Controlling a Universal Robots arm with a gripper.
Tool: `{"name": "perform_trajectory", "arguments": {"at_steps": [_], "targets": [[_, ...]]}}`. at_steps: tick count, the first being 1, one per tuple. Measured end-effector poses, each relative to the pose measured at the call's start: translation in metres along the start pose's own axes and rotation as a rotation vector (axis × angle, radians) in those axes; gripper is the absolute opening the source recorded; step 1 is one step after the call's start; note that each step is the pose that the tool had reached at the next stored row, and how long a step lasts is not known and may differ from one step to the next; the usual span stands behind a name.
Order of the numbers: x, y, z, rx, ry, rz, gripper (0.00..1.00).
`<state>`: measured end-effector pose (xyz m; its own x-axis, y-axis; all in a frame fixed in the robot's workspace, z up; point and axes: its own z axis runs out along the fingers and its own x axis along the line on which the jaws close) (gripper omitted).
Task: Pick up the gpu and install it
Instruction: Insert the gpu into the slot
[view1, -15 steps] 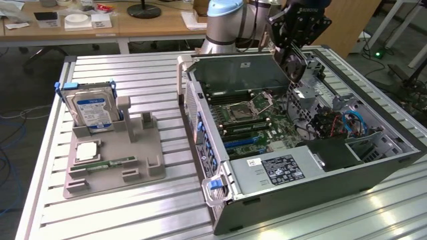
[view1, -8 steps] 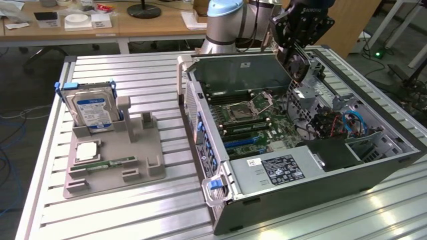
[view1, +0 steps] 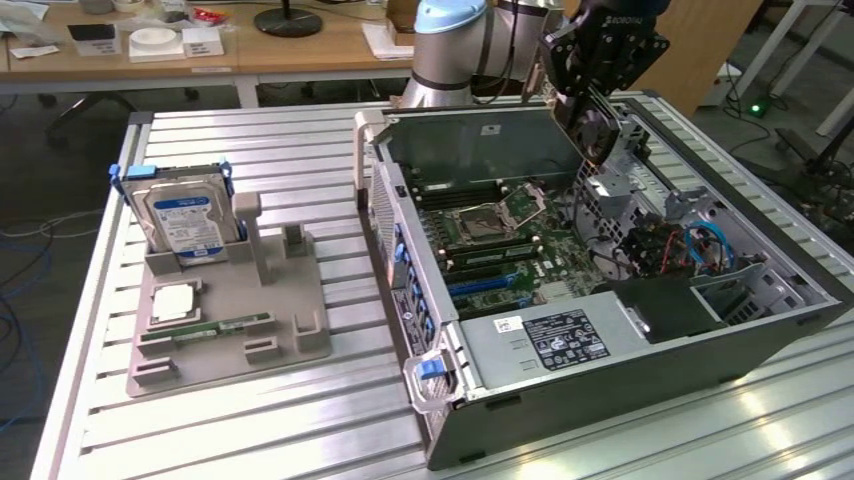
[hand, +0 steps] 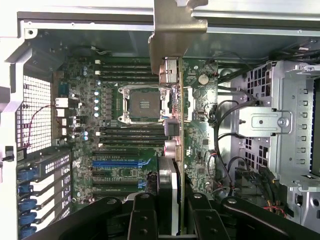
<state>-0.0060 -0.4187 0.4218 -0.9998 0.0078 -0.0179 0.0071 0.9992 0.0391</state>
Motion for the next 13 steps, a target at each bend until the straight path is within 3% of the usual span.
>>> {"name": "perform_trajectory", "arguments": {"at_steps": [4,13], "targets": [[0.0000,0.0000,0.0000,-0.0001,0.0002,-0.007,0.28],[0.0000,0.0000,0.0000,-0.0029,0.0062,-0.160,0.28]]}}
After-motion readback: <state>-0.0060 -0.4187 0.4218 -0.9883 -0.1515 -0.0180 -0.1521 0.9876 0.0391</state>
